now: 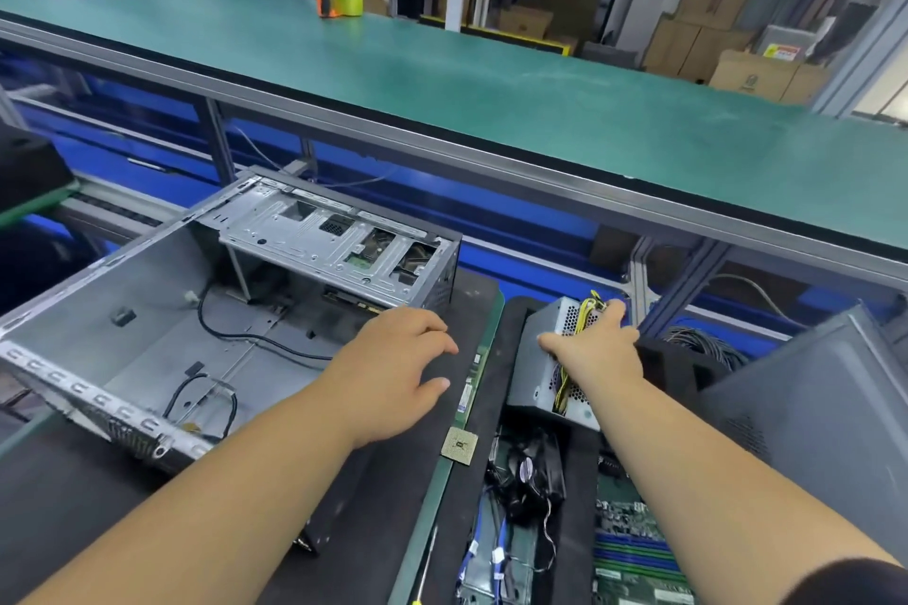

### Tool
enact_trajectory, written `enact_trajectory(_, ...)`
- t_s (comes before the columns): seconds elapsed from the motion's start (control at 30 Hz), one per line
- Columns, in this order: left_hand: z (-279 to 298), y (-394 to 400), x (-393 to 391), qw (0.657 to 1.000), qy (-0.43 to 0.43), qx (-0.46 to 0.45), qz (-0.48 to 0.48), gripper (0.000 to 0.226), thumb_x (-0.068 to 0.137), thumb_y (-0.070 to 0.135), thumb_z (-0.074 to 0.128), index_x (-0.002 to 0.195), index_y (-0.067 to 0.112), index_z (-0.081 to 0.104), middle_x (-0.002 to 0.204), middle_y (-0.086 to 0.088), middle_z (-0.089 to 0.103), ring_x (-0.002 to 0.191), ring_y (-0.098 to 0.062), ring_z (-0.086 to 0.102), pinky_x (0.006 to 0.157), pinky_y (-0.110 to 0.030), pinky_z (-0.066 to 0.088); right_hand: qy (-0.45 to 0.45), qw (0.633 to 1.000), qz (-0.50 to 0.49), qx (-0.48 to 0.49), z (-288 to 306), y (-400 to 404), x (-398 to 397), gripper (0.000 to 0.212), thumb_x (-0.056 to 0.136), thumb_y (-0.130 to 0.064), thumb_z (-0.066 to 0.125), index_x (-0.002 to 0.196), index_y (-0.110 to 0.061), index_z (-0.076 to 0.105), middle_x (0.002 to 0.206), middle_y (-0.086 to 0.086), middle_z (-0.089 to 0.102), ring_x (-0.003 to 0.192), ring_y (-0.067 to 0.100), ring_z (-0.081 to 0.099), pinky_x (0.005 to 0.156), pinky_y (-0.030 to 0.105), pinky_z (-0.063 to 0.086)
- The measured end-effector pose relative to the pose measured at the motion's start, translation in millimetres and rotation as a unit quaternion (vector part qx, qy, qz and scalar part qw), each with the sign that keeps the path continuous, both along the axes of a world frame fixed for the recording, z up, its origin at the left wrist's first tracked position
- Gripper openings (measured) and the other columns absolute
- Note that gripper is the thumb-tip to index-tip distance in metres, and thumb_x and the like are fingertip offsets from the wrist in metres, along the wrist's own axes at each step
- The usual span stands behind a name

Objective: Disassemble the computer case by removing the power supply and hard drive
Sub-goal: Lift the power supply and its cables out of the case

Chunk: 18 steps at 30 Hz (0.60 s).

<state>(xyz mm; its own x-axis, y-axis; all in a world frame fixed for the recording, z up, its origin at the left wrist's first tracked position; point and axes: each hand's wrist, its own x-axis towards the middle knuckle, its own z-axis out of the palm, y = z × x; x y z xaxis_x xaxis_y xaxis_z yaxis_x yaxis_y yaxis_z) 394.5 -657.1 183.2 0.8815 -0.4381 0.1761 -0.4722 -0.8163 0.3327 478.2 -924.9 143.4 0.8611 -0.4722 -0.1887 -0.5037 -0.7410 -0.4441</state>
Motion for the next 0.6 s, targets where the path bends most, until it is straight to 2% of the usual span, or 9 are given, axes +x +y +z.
enact_trajectory(0.07, -3, 0, 2, 1.000, -0.003, 0.003, 0.001, 0.040, 0.093, 0.042, 0.057, 0.133, 0.033, 0.055, 0.138, 0.014, 0.042, 0.134, -0.009, 0.032, 0.114, -0.026, 0.023, 0.020, 1.000, 0.007, -0.010, -8, 5, 3, 0.106, 0.064, -0.055, 0.076, 0.144, -0.024, 0.014, 0.134, 0.019, 0.035, 0.081, 0.037, 0.058, 0.058, 0.035, 0.047)
enact_trajectory(0.17, -10, -2, 2, 1.000, -0.009, 0.008, 0.001, 0.041, 0.094, 0.043, 0.056, 0.133, 0.032, 0.055, 0.137, 0.014, 0.043, 0.134, -0.010, 0.032, 0.116, -0.025, 0.015, 0.040, 0.999, 0.005, -0.021, -23, 10, 6, 0.111, 0.062, -0.057, 0.075, 0.146, -0.021, 0.013, 0.132, 0.019, 0.036, 0.085, 0.037, 0.056, 0.054, 0.032, 0.040)
enact_trajectory(0.23, -12, -3, 3, 1.000, -0.015, 0.016, 0.001, 0.041, 0.093, 0.045, 0.056, 0.132, 0.031, 0.056, 0.135, 0.013, 0.045, 0.132, -0.010, 0.033, 0.118, -0.025, 0.010, 0.053, 0.998, 0.000, -0.030, -31, 14, 9, 0.112, 0.063, -0.058, 0.076, 0.147, -0.020, 0.012, 0.133, 0.019, 0.036, 0.093, 0.039, 0.057, 0.058, 0.034, 0.040)
enact_trajectory(0.33, -14, -2, 5, 1.000, -0.023, 0.020, -0.003, 0.042, 0.092, 0.050, 0.056, 0.128, 0.030, 0.059, 0.130, 0.013, 0.049, 0.128, -0.009, 0.037, 0.118, -0.024, 0.006, 0.063, 0.997, 0.003, -0.045, -41, 18, 15, 0.112, 0.064, -0.060, 0.077, 0.146, -0.019, 0.013, 0.132, 0.019, 0.037, 0.096, 0.039, 0.057, 0.057, 0.035, 0.039)
enact_trajectory(0.5, -14, 0, 5, 1.000, -0.027, 0.007, 0.001, 0.041, 0.091, 0.051, 0.056, 0.125, 0.028, 0.061, 0.127, 0.013, 0.050, 0.126, -0.009, 0.039, 0.114, -0.019, 0.009, 0.086, 0.995, -0.001, -0.041, -44, 17, 33, 0.101, 0.064, -0.061, 0.077, 0.136, -0.020, 0.018, 0.128, 0.019, 0.035, 0.092, 0.038, 0.050, 0.059, 0.037, 0.042)
enact_trajectory(0.6, -14, -1, 5, 1.000, -0.026, 0.002, 0.000, 0.041, 0.091, 0.051, 0.057, 0.124, 0.028, 0.062, 0.126, 0.012, 0.051, 0.125, -0.009, 0.039, 0.113, -0.018, 0.009, 0.089, 0.996, -0.013, -0.021, -46, 10, 44, 0.100, 0.065, -0.061, 0.077, 0.135, -0.025, 0.017, 0.132, 0.019, 0.032, 0.100, 0.040, 0.051, 0.065, 0.040, 0.046)
